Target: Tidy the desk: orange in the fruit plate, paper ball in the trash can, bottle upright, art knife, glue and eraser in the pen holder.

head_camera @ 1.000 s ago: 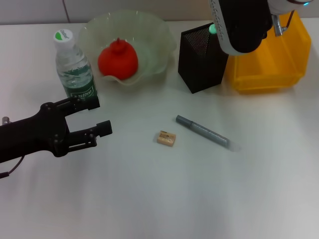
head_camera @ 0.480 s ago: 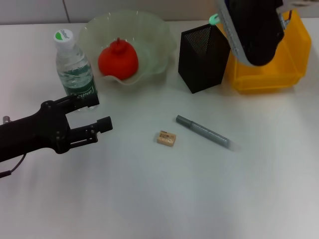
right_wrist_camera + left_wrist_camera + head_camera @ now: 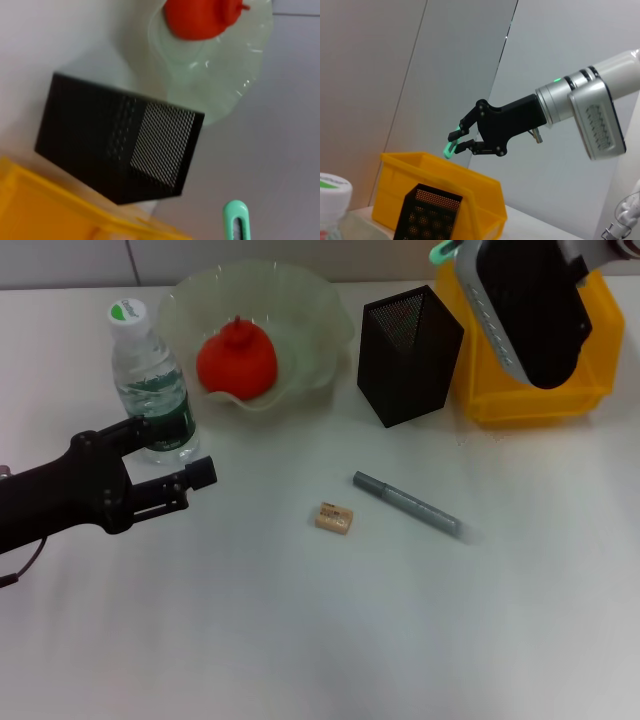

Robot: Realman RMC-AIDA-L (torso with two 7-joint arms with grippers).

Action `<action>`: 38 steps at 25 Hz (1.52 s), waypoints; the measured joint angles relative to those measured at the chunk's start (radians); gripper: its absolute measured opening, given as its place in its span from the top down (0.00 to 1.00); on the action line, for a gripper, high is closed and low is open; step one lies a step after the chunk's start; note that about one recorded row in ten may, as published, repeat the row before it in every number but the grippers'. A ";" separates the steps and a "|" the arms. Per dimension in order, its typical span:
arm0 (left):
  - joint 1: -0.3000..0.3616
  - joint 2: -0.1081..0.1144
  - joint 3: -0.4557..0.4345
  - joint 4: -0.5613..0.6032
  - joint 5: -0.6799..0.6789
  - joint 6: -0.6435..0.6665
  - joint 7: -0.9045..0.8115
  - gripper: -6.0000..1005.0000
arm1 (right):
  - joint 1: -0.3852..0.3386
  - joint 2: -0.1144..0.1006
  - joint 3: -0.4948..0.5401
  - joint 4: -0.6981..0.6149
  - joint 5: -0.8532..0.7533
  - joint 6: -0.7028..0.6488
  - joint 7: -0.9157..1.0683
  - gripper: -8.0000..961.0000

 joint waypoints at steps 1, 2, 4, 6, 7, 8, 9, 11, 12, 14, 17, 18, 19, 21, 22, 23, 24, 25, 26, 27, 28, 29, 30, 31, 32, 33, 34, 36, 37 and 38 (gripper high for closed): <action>0.000 0.000 -0.003 0.000 0.000 -0.001 0.000 0.24 | -0.005 -0.002 -0.003 0.007 0.000 0.021 -0.013 0.82; 0.000 0.000 -0.006 0.000 0.000 -0.001 0.000 0.24 | -0.011 -0.005 -0.006 0.014 0.001 0.043 -0.028 0.82; -0.001 0.000 -0.018 -0.001 0.000 -0.008 0.000 0.24 | -0.021 -0.010 -0.015 0.027 0.002 0.086 -0.059 0.82; -0.003 -0.001 -0.020 -0.002 0.000 -0.017 0.000 0.24 | -0.029 -0.014 -0.023 0.046 0.002 0.145 -0.095 0.81; -0.005 -0.001 -0.021 -0.002 0.000 -0.022 0.000 0.24 | -0.031 -0.014 -0.026 0.056 0.002 0.173 -0.112 0.81; -0.007 -0.002 -0.021 -0.002 0.000 -0.030 0.000 0.24 | -0.034 -0.015 -0.030 0.066 0.003 0.200 -0.131 0.81; -0.009 -0.003 -0.021 -0.002 0.000 -0.036 0.000 0.24 | -0.037 -0.015 -0.034 0.076 0.003 0.232 -0.149 0.81; -0.012 -0.006 -0.021 -0.002 0.000 -0.054 0.000 0.24 | -0.042 -0.016 -0.044 0.093 0.003 0.284 -0.176 0.81; -0.013 -0.007 -0.021 -0.002 0.000 -0.062 0.000 0.24 | -0.043 -0.016 -0.048 0.101 0.003 0.302 -0.184 0.82; -0.016 -0.009 -0.021 -0.002 0.000 -0.071 0.000 0.24 | -0.045 -0.016 -0.053 0.107 0.004 0.305 -0.188 0.82; -0.017 -0.010 -0.021 -0.002 0.000 -0.074 0.000 0.24 | -0.045 -0.017 -0.065 0.102 0.005 0.252 -0.155 0.82; -0.017 -0.011 -0.021 -0.002 0.000 -0.074 0.000 0.24 | -0.046 -0.017 -0.071 0.093 0.005 0.223 -0.132 0.82; -0.017 -0.012 -0.021 -0.002 0.000 -0.074 0.000 0.24 | -0.046 -0.017 -0.076 0.078 0.005 0.185 -0.106 0.82; -0.015 -0.013 -0.021 -0.003 -0.001 -0.074 0.000 0.24 | -0.046 -0.017 -0.082 0.039 0.005 0.104 -0.062 0.82; -0.013 -0.013 -0.021 -0.003 -0.002 -0.072 0.000 0.24 | -0.046 -0.017 -0.085 0.017 0.005 0.061 -0.042 0.82; -0.011 -0.013 -0.021 -0.003 -0.005 -0.071 0.000 0.24 | -0.046 -0.017 -0.087 0.001 0.005 0.036 -0.034 0.82; -0.009 -0.014 -0.021 -0.003 -0.008 -0.069 0.000 0.24 | -0.046 -0.017 -0.091 -0.016 0.005 0.006 -0.027 0.82; -0.008 -0.014 -0.021 -0.003 -0.010 -0.068 0.000 0.24 | -0.046 -0.016 -0.095 -0.026 0.005 -0.013 -0.026 0.82; -0.007 -0.014 -0.021 -0.003 -0.012 -0.064 0.000 0.24 | -0.046 -0.016 -0.098 -0.030 0.005 -0.021 -0.026 0.82; -0.006 -0.014 -0.021 -0.003 -0.013 -0.060 0.002 0.24 | -0.045 -0.015 -0.102 -0.032 0.004 -0.027 -0.027 0.82; -0.006 -0.014 -0.021 -0.003 -0.013 -0.058 0.004 0.24 | -0.043 -0.015 -0.104 -0.030 0.003 -0.027 -0.031 0.82; -0.005 -0.014 -0.021 -0.003 -0.014 -0.057 0.007 0.24 | -0.040 -0.014 -0.107 -0.026 0.002 -0.026 -0.039 0.82; -0.003 -0.014 -0.021 -0.003 -0.014 -0.056 0.010 0.24 | -0.036 -0.014 -0.109 -0.019 0.002 -0.024 -0.052 0.82; -0.003 -0.014 -0.021 -0.004 -0.014 -0.056 0.011 0.24 | -0.031 -0.014 -0.111 -0.010 0.002 -0.019 -0.067 0.82; -0.002 -0.014 -0.021 -0.005 -0.014 -0.056 0.011 0.24 | -0.026 -0.015 -0.113 0.002 0.001 -0.012 -0.084 0.82; -0.002 -0.014 -0.021 -0.006 -0.014 -0.056 0.012 0.24 | -0.019 -0.015 -0.113 0.015 0.001 0.004 -0.104 0.82; -0.002 -0.014 -0.021 -0.010 -0.014 -0.056 0.012 0.24 | -0.013 -0.016 -0.113 0.027 0.001 0.019 -0.122 0.82; -0.001 -0.014 -0.021 -0.014 -0.014 -0.056 0.013 0.24 | -0.001 -0.018 -0.115 0.060 0.001 0.067 -0.167 0.82; -0.001 -0.014 -0.021 -0.015 -0.014 -0.057 0.014 0.24 | 0.004 -0.020 -0.117 0.075 0.001 0.089 -0.185 0.82; -0.001 -0.014 -0.021 -0.017 -0.014 -0.059 0.017 0.24 | 0.010 -0.022 -0.120 0.095 0.001 0.114 -0.206 0.82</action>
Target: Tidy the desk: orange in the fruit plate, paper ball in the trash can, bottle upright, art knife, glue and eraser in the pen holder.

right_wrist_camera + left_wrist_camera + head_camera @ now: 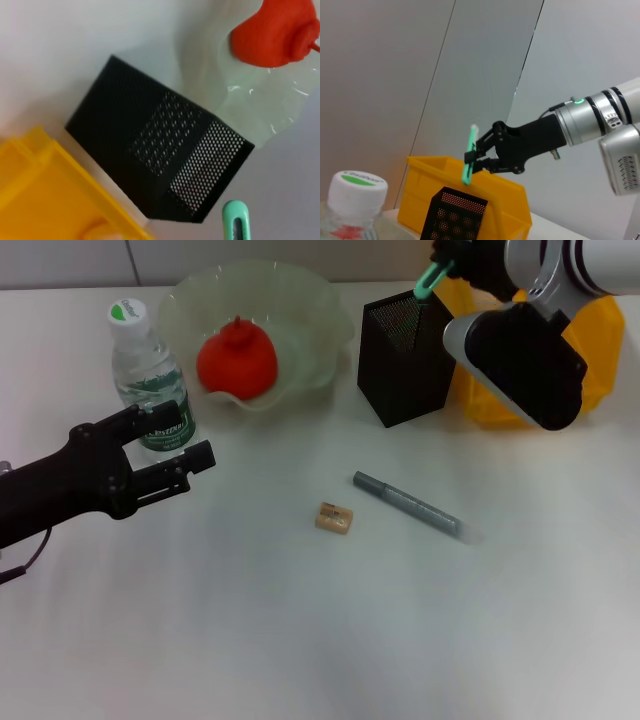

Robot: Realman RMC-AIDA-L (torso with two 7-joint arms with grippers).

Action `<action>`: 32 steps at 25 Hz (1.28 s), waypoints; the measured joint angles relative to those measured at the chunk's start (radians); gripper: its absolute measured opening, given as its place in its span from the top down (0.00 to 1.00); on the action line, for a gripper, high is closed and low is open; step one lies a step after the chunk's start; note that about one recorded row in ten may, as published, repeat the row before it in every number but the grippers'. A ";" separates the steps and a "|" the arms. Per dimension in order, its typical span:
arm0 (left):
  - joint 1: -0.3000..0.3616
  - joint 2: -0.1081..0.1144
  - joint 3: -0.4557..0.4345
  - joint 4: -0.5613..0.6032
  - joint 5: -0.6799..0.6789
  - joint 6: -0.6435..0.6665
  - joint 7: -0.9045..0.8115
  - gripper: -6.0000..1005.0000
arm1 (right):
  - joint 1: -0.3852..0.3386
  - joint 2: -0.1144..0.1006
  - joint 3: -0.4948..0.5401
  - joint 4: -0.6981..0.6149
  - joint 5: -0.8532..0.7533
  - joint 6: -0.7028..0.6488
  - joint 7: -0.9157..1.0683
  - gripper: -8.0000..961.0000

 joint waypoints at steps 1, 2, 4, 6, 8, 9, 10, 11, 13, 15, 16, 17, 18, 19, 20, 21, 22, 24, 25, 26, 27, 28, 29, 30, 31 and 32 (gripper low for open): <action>0.000 0.000 0.000 -0.004 -0.003 -0.002 0.004 0.24 | 0.007 -0.002 -0.003 0.018 0.000 0.022 -0.015 0.82; 0.001 -0.001 -0.001 -0.007 -0.005 -0.002 0.007 0.24 | 0.013 -0.004 -0.006 0.030 0.000 0.038 -0.026 0.82; 0.001 -0.001 -0.001 -0.013 -0.014 -0.003 0.016 0.24 | 0.020 -0.005 -0.010 0.042 0.001 0.052 -0.036 0.82; 0.002 -0.001 -0.002 -0.016 -0.021 -0.004 0.025 0.24 | 0.024 -0.006 -0.015 0.044 0.001 0.056 -0.038 0.82; 0.003 -0.001 -0.002 -0.019 -0.025 -0.004 0.032 0.24 | 0.024 -0.006 -0.017 0.044 0.002 0.067 -0.038 0.82; 0.003 -0.001 -0.002 -0.020 -0.026 -0.003 0.035 0.24 | 0.023 -0.006 -0.016 0.042 0.002 0.072 -0.038 0.82; 0.003 -0.001 -0.002 -0.020 -0.027 -0.003 0.037 0.24 | 0.021 -0.006 -0.014 0.038 0.002 0.074 -0.036 0.82; 0.003 -0.001 -0.002 -0.021 -0.027 -0.003 0.040 0.24 | 0.018 -0.006 -0.012 0.034 0.002 0.074 -0.029 0.82; 0.003 -0.001 -0.002 -0.023 -0.029 -0.003 0.045 0.24 | 0.012 -0.006 -0.008 0.025 0.003 0.063 0.003 0.82; 0.003 -0.002 -0.002 -0.024 -0.030 -0.001 0.047 0.25 | 0.005 -0.004 -0.001 0.008 0.003 0.036 0.046 0.82; 0.003 -0.002 -0.002 -0.024 -0.030 0.001 0.047 0.25 | 0.001 -0.003 0.004 -0.004 0.003 0.016 0.069 0.82; 0.003 -0.002 -0.002 -0.024 -0.031 0.003 0.048 0.25 | -0.005 -0.002 0.010 -0.024 0.003 -0.012 0.094 0.82; 0.003 -0.001 -0.001 -0.024 -0.031 0.003 0.048 0.25 | -0.011 0.000 0.016 -0.043 0.004 -0.043 0.120 0.82; 0.003 -0.001 -0.001 -0.024 -0.031 0.005 0.048 0.25 | -0.015 0.002 0.027 -0.066 0.004 -0.072 0.147 0.82; 0.003 -0.001 -0.001 -0.024 -0.031 0.005 0.048 0.25 | -0.020 0.005 0.038 -0.087 0.004 -0.105 0.174 0.82; 0.003 -0.001 -0.001 -0.024 -0.031 0.006 0.048 0.25 | -0.023 0.009 0.049 -0.106 0.004 -0.125 0.197 0.82; 0.003 -0.001 0.000 -0.024 -0.031 0.007 0.048 0.25 | -0.028 0.016 0.064 -0.121 0.005 -0.147 0.220 0.82; 0.003 -0.002 0.004 -0.024 -0.031 0.008 0.048 0.25 | -0.036 0.035 0.091 -0.147 0.005 -0.179 0.257 0.82; 0.003 -0.002 0.006 -0.024 -0.031 0.008 0.048 0.25 | -0.040 0.047 0.103 -0.156 0.005 -0.191 0.280 0.82; 0.003 -0.002 0.007 -0.024 -0.031 0.008 0.048 0.25 | -0.043 0.056 0.111 -0.163 0.005 -0.198 0.303 0.82; 0.003 -0.002 0.009 -0.024 -0.030 0.008 0.048 0.25 | -0.046 0.063 0.117 -0.170 0.005 -0.201 0.338 0.82; 0.003 -0.002 0.010 -0.025 -0.030 0.008 0.048 0.25 | -0.048 0.069 0.118 -0.174 0.005 -0.202 0.367 0.82; 0.003 -0.002 0.010 -0.025 -0.030 0.008 0.048 0.25 | -0.050 0.074 0.118 -0.178 0.005 -0.201 0.401 0.82; 0.002 -0.003 0.013 -0.025 -0.026 0.009 0.048 0.25 | -0.051 0.077 0.118 -0.182 0.005 -0.200 0.434 0.82; 0.001 -0.003 0.015 -0.025 -0.025 0.010 0.048 0.25 | -0.053 0.080 0.118 -0.186 0.005 -0.198 0.469 0.82; 0.001 -0.003 0.018 -0.025 -0.025 0.011 0.048 0.25 | -0.055 0.082 0.119 -0.190 0.005 -0.194 0.512 0.82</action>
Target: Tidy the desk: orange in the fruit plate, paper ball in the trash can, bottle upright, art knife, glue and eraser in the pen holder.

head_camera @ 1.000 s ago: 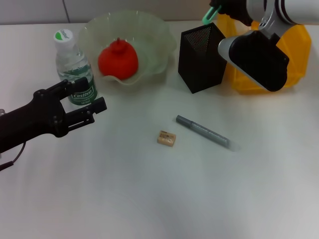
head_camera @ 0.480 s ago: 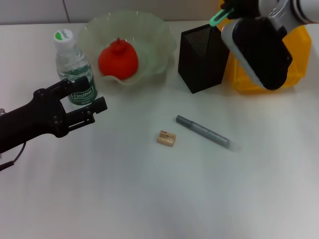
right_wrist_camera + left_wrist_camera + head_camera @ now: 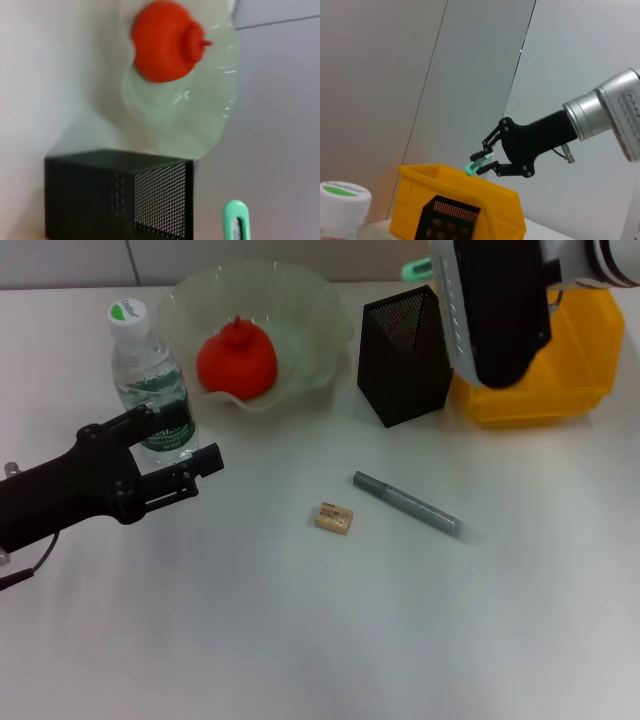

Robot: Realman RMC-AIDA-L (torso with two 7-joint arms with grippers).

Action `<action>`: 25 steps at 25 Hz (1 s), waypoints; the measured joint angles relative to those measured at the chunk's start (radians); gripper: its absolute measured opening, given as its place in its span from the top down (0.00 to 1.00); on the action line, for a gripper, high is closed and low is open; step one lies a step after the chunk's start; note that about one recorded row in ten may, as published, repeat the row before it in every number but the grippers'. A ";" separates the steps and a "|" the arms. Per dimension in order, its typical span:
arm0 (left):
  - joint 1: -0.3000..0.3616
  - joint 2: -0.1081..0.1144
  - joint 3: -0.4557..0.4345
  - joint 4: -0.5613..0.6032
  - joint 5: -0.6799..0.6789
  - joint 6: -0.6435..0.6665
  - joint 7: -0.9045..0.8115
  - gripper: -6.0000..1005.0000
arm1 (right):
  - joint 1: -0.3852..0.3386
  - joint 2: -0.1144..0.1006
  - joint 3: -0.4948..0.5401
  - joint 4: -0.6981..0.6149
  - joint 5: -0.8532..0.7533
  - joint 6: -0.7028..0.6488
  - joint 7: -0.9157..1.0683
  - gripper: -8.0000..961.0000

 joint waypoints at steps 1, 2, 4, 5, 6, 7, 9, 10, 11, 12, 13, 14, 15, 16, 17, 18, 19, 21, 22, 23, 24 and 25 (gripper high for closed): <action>0.000 0.000 0.003 0.000 0.000 0.000 0.000 0.25 | -0.001 0.001 0.000 -0.003 0.000 0.002 0.033 0.82; 0.001 0.000 0.005 0.000 0.000 0.001 0.000 0.25 | -0.002 0.001 0.000 -0.008 0.000 0.005 0.076 0.82; 0.001 0.000 0.006 0.000 0.000 0.006 0.002 0.25 | -0.005 0.003 0.000 -0.017 0.000 0.019 0.175 0.82; 0.002 0.000 0.006 0.000 0.001 0.011 0.008 0.25 | -0.016 0.005 -0.004 -0.023 0.000 0.052 0.259 0.81; 0.002 0.000 0.006 0.000 0.001 0.011 0.008 0.25 | -0.016 0.005 -0.004 -0.023 0.000 0.052 0.259 0.81; 0.001 0.000 0.007 0.000 0.001 0.017 0.010 0.25 | -0.033 0.008 -0.008 -0.030 0.002 0.107 0.352 0.81; 0.001 0.001 0.007 0.000 0.001 0.020 0.011 0.25 | -0.040 0.008 -0.010 -0.033 0.005 0.135 0.404 0.81; 0.000 0.002 0.006 0.004 -0.001 0.026 0.011 0.25 | -0.049 0.009 -0.015 -0.036 0.014 0.182 0.505 0.81; 0.000 0.002 0.006 0.004 -0.001 0.026 0.011 0.25 | -0.049 0.009 -0.015 -0.036 0.014 0.182 0.505 0.81; 0.000 0.002 0.001 0.008 -0.004 0.030 0.015 0.25 | -0.057 0.009 -0.024 -0.028 0.046 0.229 0.596 0.81; 0.000 0.002 0.001 0.008 -0.004 0.030 0.015 0.25 | -0.057 0.009 -0.024 -0.028 0.046 0.229 0.596 0.81; -0.001 0.002 -0.001 0.009 -0.004 0.030 0.018 0.25 | -0.062 0.009 -0.029 -0.018 0.076 0.256 0.627 0.81; -0.004 0.004 -0.001 0.010 -0.004 0.030 0.029 0.25 | -0.070 0.009 -0.038 0.005 0.138 0.304 0.672 0.81; -0.006 0.005 -0.001 0.010 -0.005 0.029 0.033 0.25 | -0.074 0.009 -0.044 0.035 0.214 0.354 0.709 0.81; -0.007 0.007 -0.001 0.010 -0.006 0.028 0.039 0.25 | -0.074 0.009 -0.044 0.035 0.214 0.354 0.709 0.81; -0.007 0.009 -0.002 0.010 -0.006 0.027 0.045 0.25 | -0.076 0.009 -0.046 0.052 0.260 0.380 0.725 0.81; -0.007 0.009 -0.002 0.010 -0.006 0.027 0.045 0.25 | -0.079 0.010 -0.047 0.067 0.309 0.406 0.734 0.81; -0.009 0.014 -0.002 0.011 -0.007 0.026 0.056 0.25 | -0.082 0.010 -0.049 0.081 0.361 0.428 0.738 0.81; -0.011 0.021 0.000 0.012 -0.008 0.029 0.061 0.25 | -0.091 0.010 -0.050 0.100 0.464 0.461 0.738 0.81; -0.011 0.021 0.000 0.012 -0.008 0.029 0.061 0.25 | -0.091 0.010 -0.050 0.100 0.464 0.461 0.738 0.81; -0.013 0.024 0.002 0.013 -0.008 0.032 0.061 0.25 | -0.096 0.010 -0.050 0.105 0.519 0.472 0.739 0.81; -0.013 0.029 0.003 0.014 -0.008 0.038 0.061 0.25 | -0.110 0.010 -0.048 0.108 0.618 0.478 0.738 0.81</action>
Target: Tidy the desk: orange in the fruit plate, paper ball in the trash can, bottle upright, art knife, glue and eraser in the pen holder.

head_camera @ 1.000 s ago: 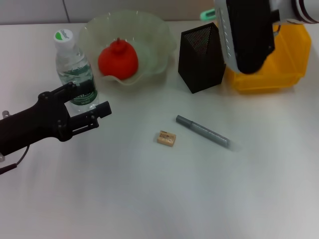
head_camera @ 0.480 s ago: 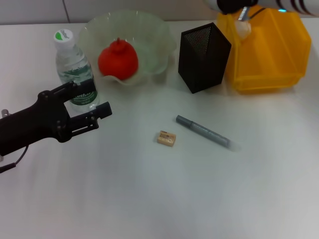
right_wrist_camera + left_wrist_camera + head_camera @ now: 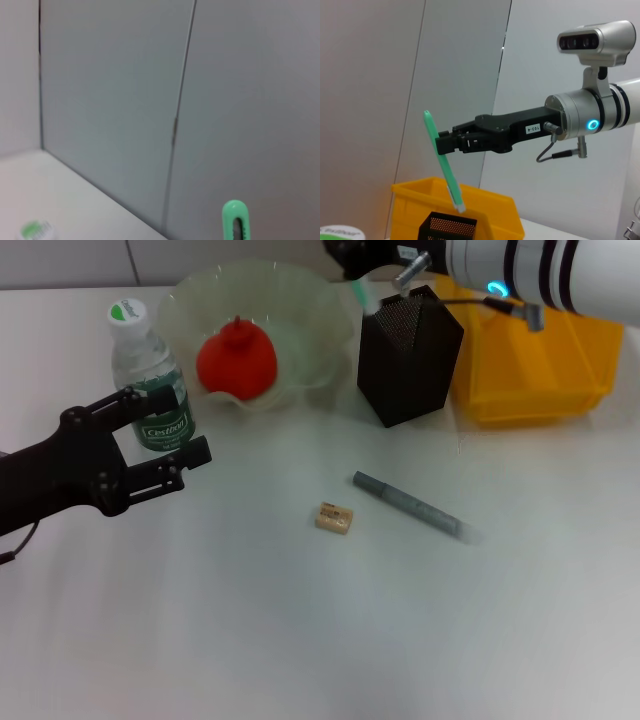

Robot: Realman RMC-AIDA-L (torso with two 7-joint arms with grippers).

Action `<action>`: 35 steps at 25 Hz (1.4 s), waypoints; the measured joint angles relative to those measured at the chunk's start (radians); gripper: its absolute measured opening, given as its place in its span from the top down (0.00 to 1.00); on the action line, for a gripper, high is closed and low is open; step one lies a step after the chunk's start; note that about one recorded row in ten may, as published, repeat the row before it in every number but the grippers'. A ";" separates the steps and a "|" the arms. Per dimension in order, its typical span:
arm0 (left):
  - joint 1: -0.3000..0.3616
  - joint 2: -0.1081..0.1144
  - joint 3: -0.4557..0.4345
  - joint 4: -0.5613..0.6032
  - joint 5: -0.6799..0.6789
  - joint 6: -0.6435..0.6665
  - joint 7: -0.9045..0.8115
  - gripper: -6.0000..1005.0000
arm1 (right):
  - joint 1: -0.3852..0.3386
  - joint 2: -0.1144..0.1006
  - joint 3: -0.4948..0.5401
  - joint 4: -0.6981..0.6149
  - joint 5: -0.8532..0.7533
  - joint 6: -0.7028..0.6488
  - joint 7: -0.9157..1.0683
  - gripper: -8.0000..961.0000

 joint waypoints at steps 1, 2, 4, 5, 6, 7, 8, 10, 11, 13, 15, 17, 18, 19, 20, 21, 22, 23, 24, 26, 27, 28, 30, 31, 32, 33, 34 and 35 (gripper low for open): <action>-0.001 0.005 0.001 0.001 0.000 0.007 -0.002 0.25 | 0.000 0.000 0.000 0.000 0.000 0.000 0.000 0.82; -0.002 0.007 0.002 0.002 0.000 0.011 -0.002 0.25 | -0.017 -0.002 0.001 0.006 0.100 0.009 -0.015 0.82; -0.003 0.011 0.002 0.006 0.000 0.021 -0.004 0.25 | -0.025 -0.003 0.000 0.012 0.143 0.013 -0.028 0.82; -0.003 0.011 0.002 0.006 0.000 0.021 -0.004 0.25 | -0.036 -0.002 -0.003 0.028 0.216 0.018 -0.059 0.82; -0.004 0.016 0.002 0.009 0.001 0.030 -0.004 0.25 | -0.036 -0.002 -0.003 0.028 0.216 0.018 -0.059 0.82; -0.004 0.019 0.002 0.009 0.002 0.034 -0.005 0.25 | -0.041 -0.001 -0.003 0.035 0.250 0.018 -0.073 0.82; -0.005 0.022 0.002 0.009 0.003 0.040 -0.005 0.25 | -0.046 -0.001 -0.001 0.040 0.287 0.018 -0.084 0.82; -0.006 0.030 0.002 0.009 0.005 0.054 -0.005 0.25 | -0.066 -0.002 0.010 0.040 0.362 0.019 -0.097 0.82; -0.006 0.030 0.002 0.009 0.005 0.054 -0.005 0.25 | -0.066 -0.002 0.010 0.040 0.362 0.019 -0.097 0.82; -0.006 0.034 0.002 0.009 0.005 0.062 -0.005 0.25 | -0.076 -0.003 0.014 0.035 0.379 0.020 -0.099 0.82; -0.006 0.035 0.002 0.009 0.005 0.072 -0.004 0.25 | -0.083 -0.003 0.014 0.034 0.381 0.020 -0.119 0.82; -0.007 0.035 0.002 0.009 0.005 0.074 -0.004 0.25 | -0.088 -0.003 0.010 0.037 0.384 0.014 -0.151 0.82; -0.007 0.035 0.002 0.009 0.006 0.079 -0.004 0.25 | -0.088 -0.003 0.010 0.037 0.384 0.014 -0.151 0.82; -0.008 0.035 0.002 0.009 0.006 0.082 -0.005 0.25 | -0.092 -0.004 0.007 0.037 0.386 0.009 -0.162 0.82; -0.009 0.035 0.002 0.010 0.005 0.086 -0.008 0.25 | -0.107 -0.003 0.000 0.039 0.392 -0.008 -0.186 0.82; -0.009 0.035 0.002 0.010 0.005 0.086 -0.008 0.25 | -0.107 -0.003 0.000 0.039 0.392 -0.008 -0.186 0.82; -0.010 0.032 0.002 0.011 0.004 0.092 -0.014 0.25 | -0.127 -0.002 -0.003 0.041 0.429 -0.032 -0.233 0.82; -0.010 0.032 0.002 0.011 0.004 0.092 -0.014 0.25 | -0.127 -0.002 -0.003 0.041 0.429 -0.032 -0.233 0.82; -0.011 0.031 0.002 0.011 0.004 0.095 -0.016 0.25 | -0.141 -0.002 -0.002 0.043 0.483 -0.049 -0.280 0.82; -0.010 0.025 0.002 0.011 0.005 0.101 -0.021 0.25 | -0.204 -0.003 0.023 0.067 0.791 -0.128 -0.531 0.82; -0.008 0.023 0.002 0.011 0.005 0.102 -0.021 0.25 | -0.204 -0.003 0.023 0.067 0.791 -0.128 -0.531 0.82; -0.006 0.020 0.002 0.011 0.004 0.103 -0.022 0.26 | -0.217 -0.003 0.038 0.090 0.899 -0.161 -0.610 0.82; -0.003 0.014 0.002 0.008 0.002 0.108 -0.018 0.26 | -0.232 -0.003 0.079 0.164 1.098 -0.251 -0.734 0.82; -0.003 0.014 0.002 0.008 0.002 0.108 -0.018 0.26 | -0.232 -0.003 0.079 0.164 1.098 -0.251 -0.734 0.82; -0.003 0.011 0.002 0.007 0.001 0.110 -0.016 0.26 | -0.221 -0.003 0.123 0.277 1.262 -0.358 -0.805 0.82; -0.002 0.008 0.002 0.004 0.001 0.112 -0.014 0.26 | -0.221 -0.003 0.123 0.277 1.262 -0.358 -0.805 0.82; -0.002 0.004 0.002 0.003 0.002 0.113 -0.013 0.26 | -0.210 -0.004 0.143 0.337 1.320 -0.405 -0.828 0.82; -0.001 -0.005 0.002 0.002 0.004 0.113 -0.010 0.26 | -0.176 -0.004 0.189 0.495 1.424 -0.522 -0.869 0.82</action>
